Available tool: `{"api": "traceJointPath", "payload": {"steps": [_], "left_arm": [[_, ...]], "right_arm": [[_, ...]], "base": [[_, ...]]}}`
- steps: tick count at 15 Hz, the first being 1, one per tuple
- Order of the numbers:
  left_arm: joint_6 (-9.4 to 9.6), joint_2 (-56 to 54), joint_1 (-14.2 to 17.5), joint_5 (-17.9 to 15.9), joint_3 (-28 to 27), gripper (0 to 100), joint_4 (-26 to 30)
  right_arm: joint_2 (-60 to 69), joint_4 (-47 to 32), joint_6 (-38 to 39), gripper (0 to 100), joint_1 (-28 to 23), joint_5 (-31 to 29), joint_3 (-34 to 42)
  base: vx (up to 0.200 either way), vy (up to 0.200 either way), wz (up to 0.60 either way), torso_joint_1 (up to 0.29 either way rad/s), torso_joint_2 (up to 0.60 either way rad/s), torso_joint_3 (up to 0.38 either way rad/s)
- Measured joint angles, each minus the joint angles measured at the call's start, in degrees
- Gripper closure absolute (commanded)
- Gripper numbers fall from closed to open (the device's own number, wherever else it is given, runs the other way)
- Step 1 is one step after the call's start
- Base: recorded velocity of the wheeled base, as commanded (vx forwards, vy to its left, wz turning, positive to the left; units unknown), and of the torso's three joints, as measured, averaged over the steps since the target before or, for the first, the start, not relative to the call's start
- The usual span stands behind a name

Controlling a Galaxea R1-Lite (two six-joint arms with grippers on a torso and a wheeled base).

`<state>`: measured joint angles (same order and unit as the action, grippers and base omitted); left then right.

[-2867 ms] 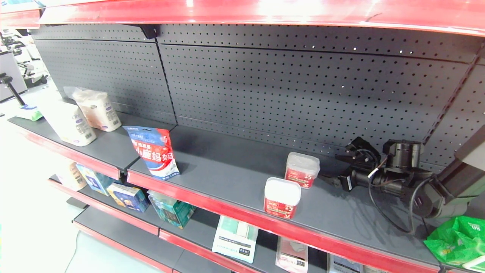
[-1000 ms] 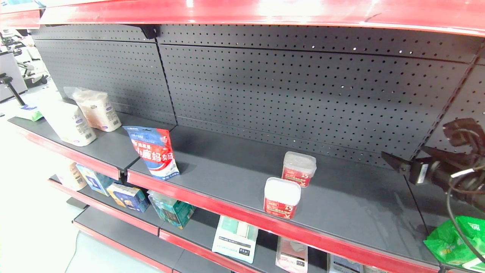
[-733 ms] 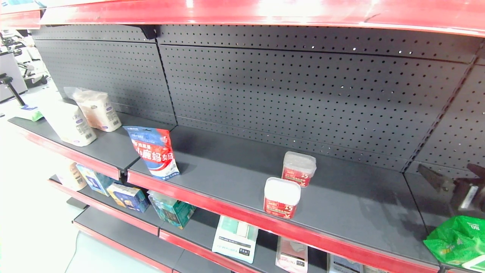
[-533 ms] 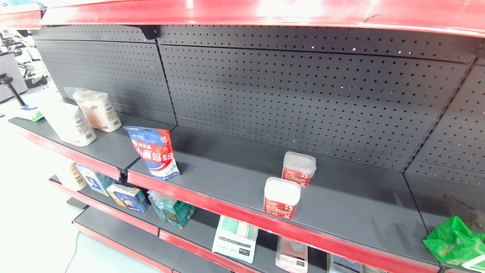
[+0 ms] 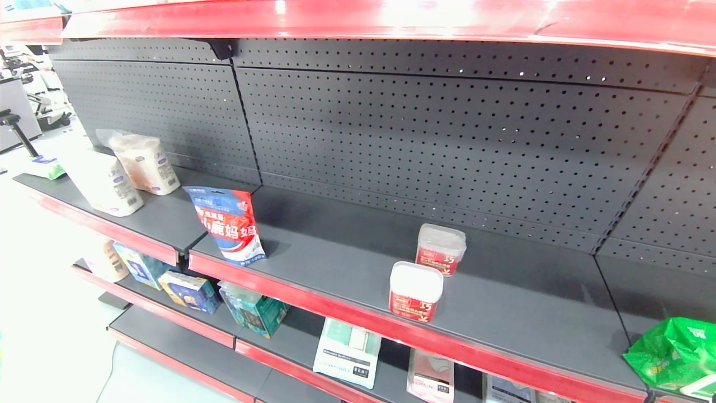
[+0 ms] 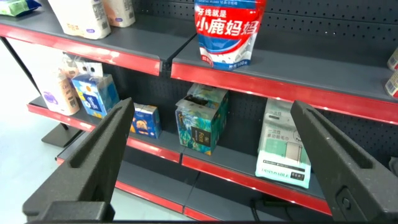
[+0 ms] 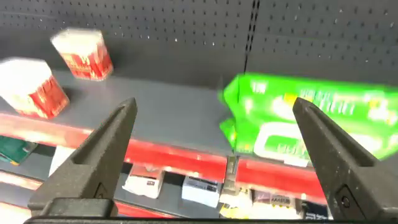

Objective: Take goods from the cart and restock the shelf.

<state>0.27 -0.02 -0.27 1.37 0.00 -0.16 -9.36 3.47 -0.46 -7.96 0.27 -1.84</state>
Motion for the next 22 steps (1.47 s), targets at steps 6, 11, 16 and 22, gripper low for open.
{"api": "traceJointPath", "payload": {"steps": [6,11,16,22], "left_arm": [[0.02,0.0,0.0,-0.1,0.0,0,0.0],[0.0,0.0,0.0,-0.1,0.0,0,0.0],[0.11,0.0,0.0,-0.1,0.0,0,0.0],[0.17,0.0,0.0,-0.1,0.0,0,0.0]], "right_arm": [[6.0,-3.9,0.3,0,8.9,0.6,1.6],[9.2,-3.6,0.4,0,7.9,-3.1,1.7],[9.4,-3.6,0.4,0,7.9,-3.0,1.7],[9.4,-3.7,0.4,0,7.9,-2.9,1.6]], "base": [[0.0,0.0,0.0,0.0,0.0,0.0],[0.0,0.0,0.0,0.0,0.0,0.0],[0.0,0.0,0.0,0.0,0.0,0.0],[0.0,0.0,-0.6,0.009,0.0,0.0]]}}
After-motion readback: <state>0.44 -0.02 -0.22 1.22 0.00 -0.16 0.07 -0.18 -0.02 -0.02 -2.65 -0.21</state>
